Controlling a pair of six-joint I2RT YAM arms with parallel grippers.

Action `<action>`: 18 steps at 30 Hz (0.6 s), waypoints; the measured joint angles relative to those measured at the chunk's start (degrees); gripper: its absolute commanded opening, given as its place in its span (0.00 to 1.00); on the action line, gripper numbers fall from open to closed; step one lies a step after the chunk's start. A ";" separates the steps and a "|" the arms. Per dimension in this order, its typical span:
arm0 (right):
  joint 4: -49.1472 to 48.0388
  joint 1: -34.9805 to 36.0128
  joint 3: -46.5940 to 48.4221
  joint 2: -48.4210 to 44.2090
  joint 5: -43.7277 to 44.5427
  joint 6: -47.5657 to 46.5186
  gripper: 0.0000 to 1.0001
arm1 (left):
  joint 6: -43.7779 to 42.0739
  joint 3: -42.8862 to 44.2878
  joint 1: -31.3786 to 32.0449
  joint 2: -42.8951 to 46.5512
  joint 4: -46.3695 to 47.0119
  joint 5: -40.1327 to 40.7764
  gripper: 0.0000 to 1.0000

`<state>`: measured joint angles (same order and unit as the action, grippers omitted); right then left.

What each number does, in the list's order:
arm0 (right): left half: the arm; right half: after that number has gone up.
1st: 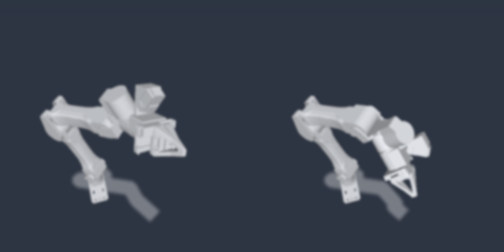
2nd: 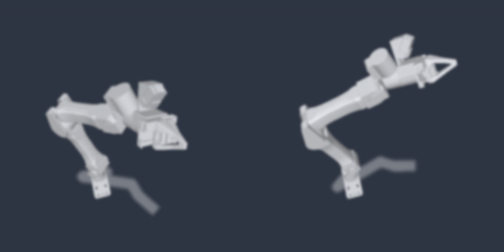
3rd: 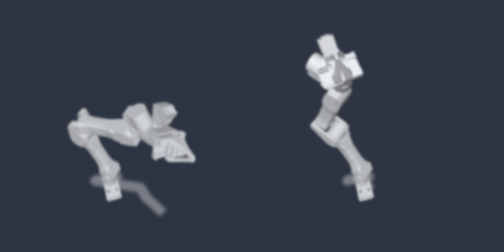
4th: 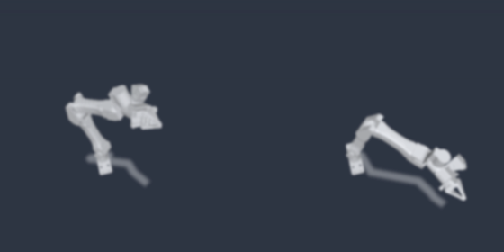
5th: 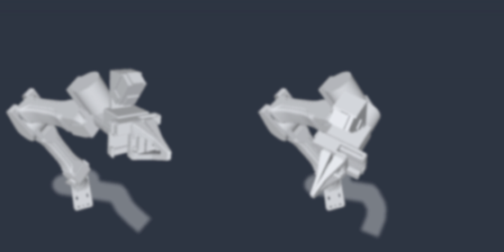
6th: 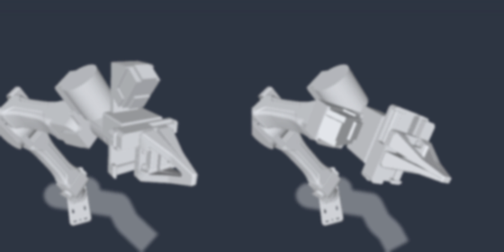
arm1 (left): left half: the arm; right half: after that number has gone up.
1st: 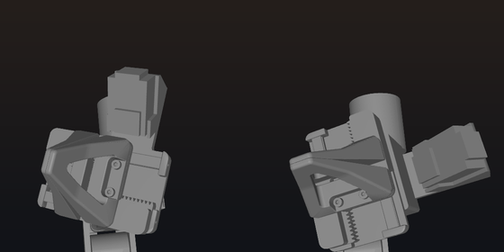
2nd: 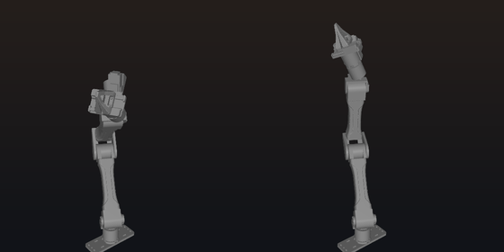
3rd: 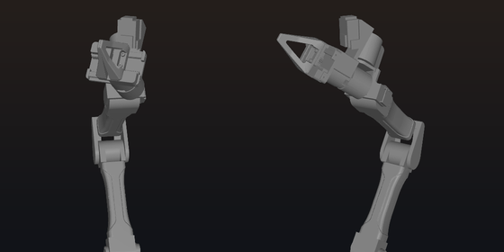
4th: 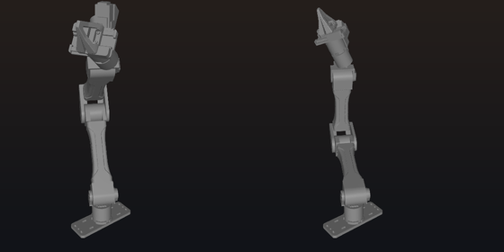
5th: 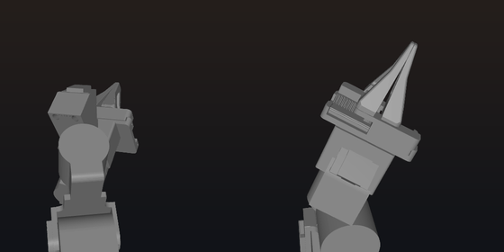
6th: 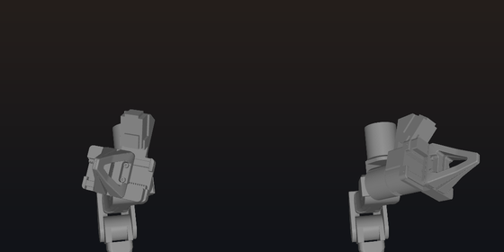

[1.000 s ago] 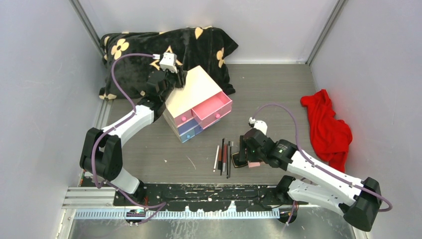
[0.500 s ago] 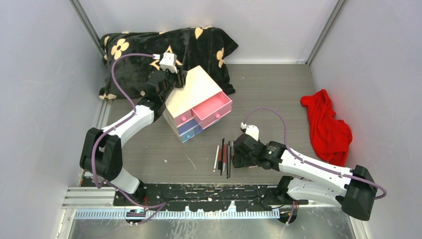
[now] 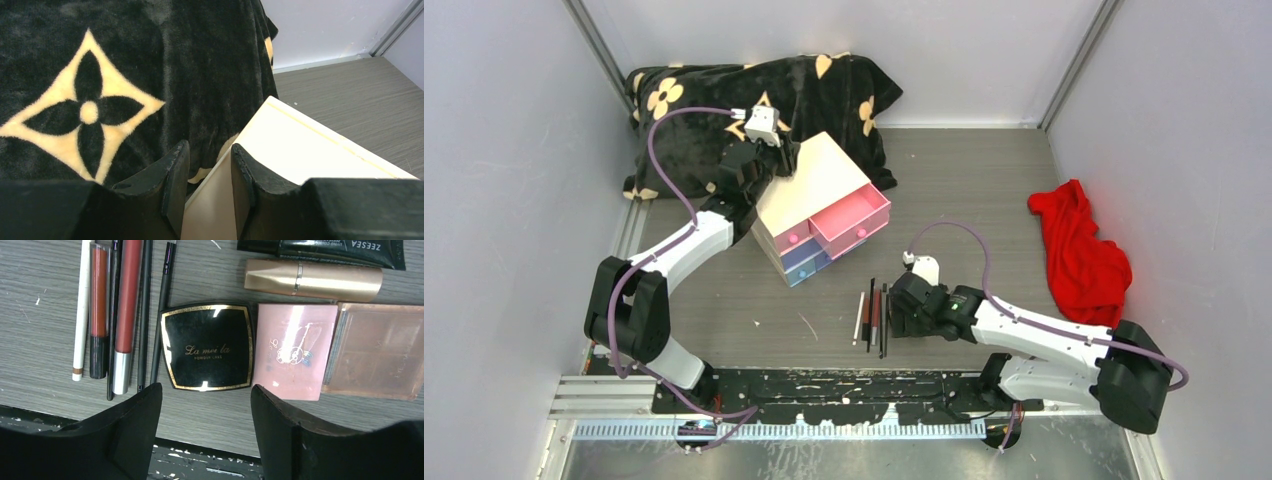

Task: Organize the makeup
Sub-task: Pick up the makeup from the center of the board.

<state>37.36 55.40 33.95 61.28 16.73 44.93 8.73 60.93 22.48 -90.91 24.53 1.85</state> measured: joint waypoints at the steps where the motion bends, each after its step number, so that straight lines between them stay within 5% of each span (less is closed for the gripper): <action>1: -0.35 0.00 0.00 0.15 0.04 -0.22 0.71 | 0.00 0.00 0.00 0.00 0.02 0.00 0.37; 18: -3.06 0.00 0.00 4.79 2.08 -2.75 0.72 | -0.20 -0.15 0.00 0.02 0.28 0.00 0.38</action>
<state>34.30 55.40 33.95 66.06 18.81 42.17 8.54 60.77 22.48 -90.89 24.82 1.85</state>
